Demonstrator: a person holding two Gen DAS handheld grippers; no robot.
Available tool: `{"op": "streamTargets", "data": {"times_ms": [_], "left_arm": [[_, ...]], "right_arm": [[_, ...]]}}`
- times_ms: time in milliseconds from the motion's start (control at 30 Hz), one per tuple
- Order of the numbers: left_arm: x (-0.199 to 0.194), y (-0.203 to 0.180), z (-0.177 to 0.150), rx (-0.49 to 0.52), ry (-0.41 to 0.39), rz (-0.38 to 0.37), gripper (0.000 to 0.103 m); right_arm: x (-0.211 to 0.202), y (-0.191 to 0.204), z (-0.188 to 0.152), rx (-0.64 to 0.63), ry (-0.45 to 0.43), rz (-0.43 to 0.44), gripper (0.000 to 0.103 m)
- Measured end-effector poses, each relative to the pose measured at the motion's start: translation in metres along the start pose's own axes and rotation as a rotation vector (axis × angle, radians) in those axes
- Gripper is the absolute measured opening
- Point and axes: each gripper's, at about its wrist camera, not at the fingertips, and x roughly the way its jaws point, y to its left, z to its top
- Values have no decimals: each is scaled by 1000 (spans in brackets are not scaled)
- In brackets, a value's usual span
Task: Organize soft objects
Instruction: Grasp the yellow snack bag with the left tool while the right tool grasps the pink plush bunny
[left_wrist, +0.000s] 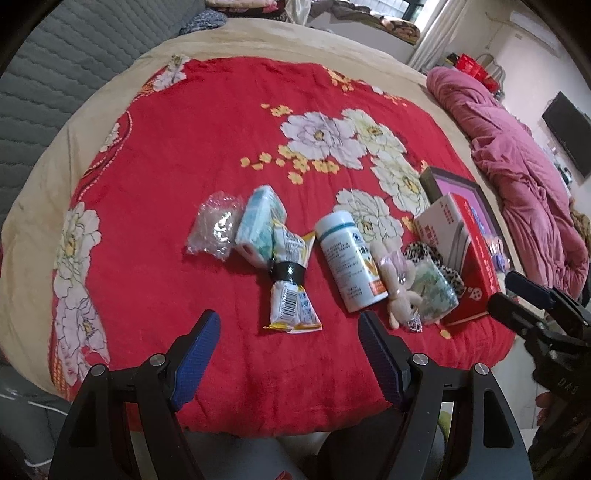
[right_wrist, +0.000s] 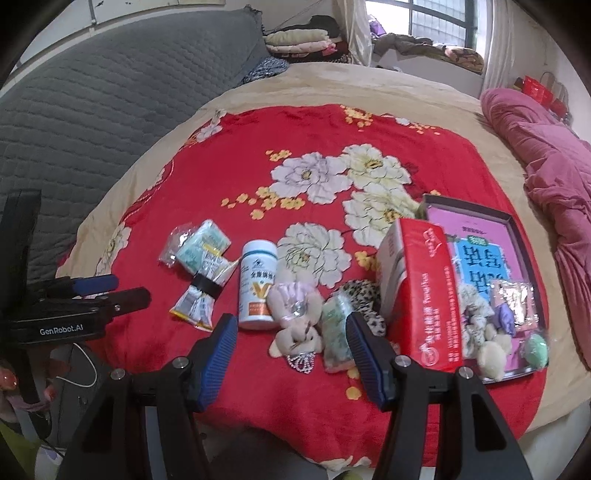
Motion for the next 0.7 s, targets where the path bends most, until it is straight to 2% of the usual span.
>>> {"op": "streamTargets", "data": {"times_ms": [300, 700], "left_arm": [[28, -1, -3, 11, 44, 22, 78], [64, 10, 1, -20, 102, 25, 78]], "right_arm": [[44, 2, -16, 13, 56, 5, 60], [98, 11, -22, -25, 141, -79, 60]]}}
